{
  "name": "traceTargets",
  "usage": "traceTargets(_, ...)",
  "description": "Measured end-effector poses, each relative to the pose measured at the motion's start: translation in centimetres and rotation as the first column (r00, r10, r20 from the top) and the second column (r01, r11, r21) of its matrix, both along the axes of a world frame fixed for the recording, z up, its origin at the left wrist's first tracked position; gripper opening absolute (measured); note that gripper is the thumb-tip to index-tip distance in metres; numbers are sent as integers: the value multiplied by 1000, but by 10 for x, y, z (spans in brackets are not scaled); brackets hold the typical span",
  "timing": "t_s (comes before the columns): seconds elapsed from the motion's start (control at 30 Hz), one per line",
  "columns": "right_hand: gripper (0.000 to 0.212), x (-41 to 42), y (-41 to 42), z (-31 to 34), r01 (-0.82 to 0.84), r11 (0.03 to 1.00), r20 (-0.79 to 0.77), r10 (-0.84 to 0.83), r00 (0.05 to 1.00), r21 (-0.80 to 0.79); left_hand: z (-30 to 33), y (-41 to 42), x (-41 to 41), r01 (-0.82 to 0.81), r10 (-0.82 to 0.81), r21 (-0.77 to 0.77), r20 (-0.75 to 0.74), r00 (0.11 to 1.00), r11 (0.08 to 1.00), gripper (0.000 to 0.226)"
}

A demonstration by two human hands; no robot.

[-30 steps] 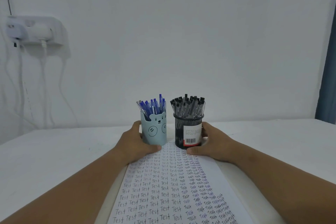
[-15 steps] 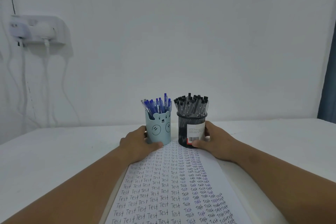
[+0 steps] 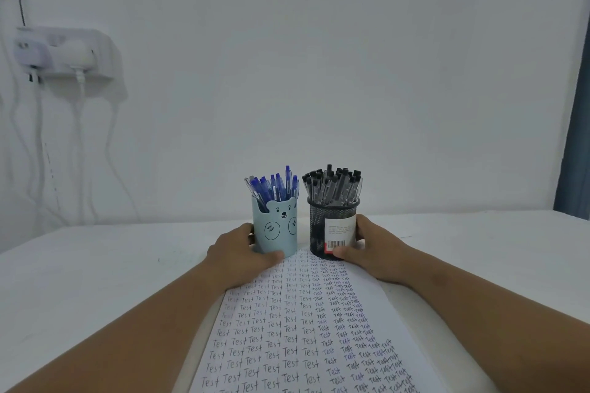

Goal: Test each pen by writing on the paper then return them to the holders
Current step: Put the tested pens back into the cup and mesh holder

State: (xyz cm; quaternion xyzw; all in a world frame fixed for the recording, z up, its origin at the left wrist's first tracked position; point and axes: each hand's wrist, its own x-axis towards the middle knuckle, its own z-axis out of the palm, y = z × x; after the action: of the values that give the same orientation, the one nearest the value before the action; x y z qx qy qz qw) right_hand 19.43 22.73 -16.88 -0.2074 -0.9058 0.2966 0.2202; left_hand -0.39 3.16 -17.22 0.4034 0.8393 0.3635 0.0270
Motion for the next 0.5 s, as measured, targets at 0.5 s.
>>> traceTargets(0.5,55,2,-4,2,-14,1000,-18,15,1000,25,4,-3,7,13,-13,-3,16,1000,1000,67)
